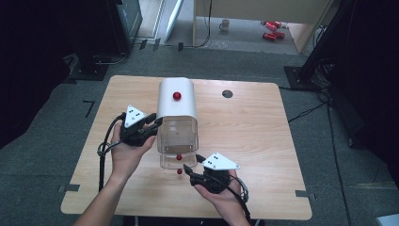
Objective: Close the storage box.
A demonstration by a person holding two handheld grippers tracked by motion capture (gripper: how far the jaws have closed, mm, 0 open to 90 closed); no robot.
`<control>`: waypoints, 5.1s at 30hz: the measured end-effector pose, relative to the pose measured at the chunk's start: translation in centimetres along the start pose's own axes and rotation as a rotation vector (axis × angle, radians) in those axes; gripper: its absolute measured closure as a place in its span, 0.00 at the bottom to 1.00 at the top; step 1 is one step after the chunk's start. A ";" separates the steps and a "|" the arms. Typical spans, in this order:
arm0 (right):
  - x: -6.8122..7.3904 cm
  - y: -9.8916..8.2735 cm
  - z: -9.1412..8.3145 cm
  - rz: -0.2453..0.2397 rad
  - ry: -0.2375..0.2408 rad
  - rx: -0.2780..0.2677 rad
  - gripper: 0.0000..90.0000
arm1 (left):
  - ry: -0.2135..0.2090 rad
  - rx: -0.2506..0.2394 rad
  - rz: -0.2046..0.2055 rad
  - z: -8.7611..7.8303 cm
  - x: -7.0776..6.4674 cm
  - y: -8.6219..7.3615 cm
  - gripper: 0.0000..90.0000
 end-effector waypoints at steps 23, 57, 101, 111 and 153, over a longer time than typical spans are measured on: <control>2.2 0.3 4.2 0.080 0.069 0.018 0.72 | -0.007 0.005 0.004 -0.3 0.4 0.1 0.87; 1.6 3.0 4.8 0.055 0.079 -0.009 0.72 | 0.148 -0.031 0.051 1.5 0.0 0.8 0.90; -3.6 -0.3 6.2 0.050 0.053 0.106 0.65 | 0.059 -0.033 -0.031 2.3 -0.1 1.1 0.71; -4.7 -0.6 5.1 0.061 0.043 0.087 0.63 | 0.052 -0.032 -0.026 2.3 -0.2 1.1 0.68; -4.9 -7.2 6.5 0.080 0.094 0.174 0.26 | -0.109 -0.079 -0.085 0.4 0.6 -2.8 0.59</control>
Point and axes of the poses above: each handheld gripper's, and its own axes: z roughly forward along the jaws, y roughly out of its top, x roughly to its left, the point moved 7 cm from there along z, roughly forward along the jaws, and after that the axes turned 4 degrees about -z, right-handed, at the moved point
